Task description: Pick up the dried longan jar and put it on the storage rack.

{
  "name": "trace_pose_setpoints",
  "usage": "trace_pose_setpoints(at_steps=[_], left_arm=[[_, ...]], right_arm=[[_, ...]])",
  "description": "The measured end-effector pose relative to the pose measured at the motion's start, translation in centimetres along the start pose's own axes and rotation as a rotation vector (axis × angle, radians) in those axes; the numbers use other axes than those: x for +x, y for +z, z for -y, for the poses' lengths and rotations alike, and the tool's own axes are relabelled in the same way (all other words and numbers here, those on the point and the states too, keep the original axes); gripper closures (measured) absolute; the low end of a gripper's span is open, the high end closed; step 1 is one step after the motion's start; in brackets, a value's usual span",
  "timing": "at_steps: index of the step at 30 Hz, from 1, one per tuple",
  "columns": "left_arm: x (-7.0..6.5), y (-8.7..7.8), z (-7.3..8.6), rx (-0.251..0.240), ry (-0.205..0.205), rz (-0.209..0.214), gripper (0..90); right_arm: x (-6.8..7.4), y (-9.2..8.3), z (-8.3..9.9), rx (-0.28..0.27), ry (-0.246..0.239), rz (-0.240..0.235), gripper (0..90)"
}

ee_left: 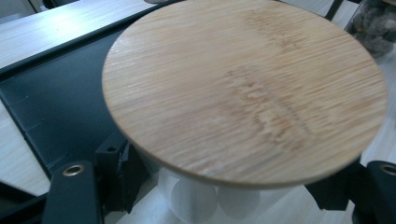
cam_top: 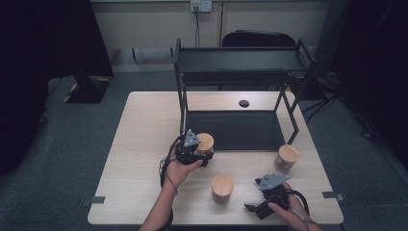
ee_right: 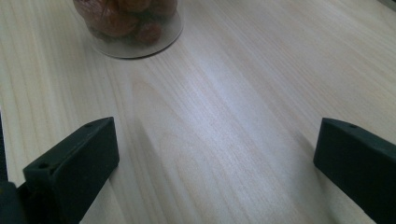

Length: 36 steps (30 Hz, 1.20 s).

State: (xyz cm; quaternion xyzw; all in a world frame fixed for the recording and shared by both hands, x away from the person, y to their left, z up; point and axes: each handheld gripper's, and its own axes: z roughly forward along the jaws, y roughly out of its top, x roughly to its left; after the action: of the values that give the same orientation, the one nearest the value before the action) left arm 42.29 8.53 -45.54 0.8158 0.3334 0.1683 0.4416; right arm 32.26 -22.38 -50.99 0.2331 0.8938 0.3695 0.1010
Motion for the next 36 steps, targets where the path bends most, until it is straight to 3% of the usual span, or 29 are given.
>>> trace_pose_setpoints(at_steps=[15, 36], left_arm=[[0.4, 1.3, -1.3, -0.007, -0.015, -0.014, 25.8], [1.1, 3.0, -2.3, -0.015, -0.047, -0.068, 25.8]], right_arm=[[0.0, 0.0, 0.0, 0.0, 0.0, 0.0, 0.0], [0.0, 0.0, 0.0, 0.0, 0.0, 0.0, 0.0]])
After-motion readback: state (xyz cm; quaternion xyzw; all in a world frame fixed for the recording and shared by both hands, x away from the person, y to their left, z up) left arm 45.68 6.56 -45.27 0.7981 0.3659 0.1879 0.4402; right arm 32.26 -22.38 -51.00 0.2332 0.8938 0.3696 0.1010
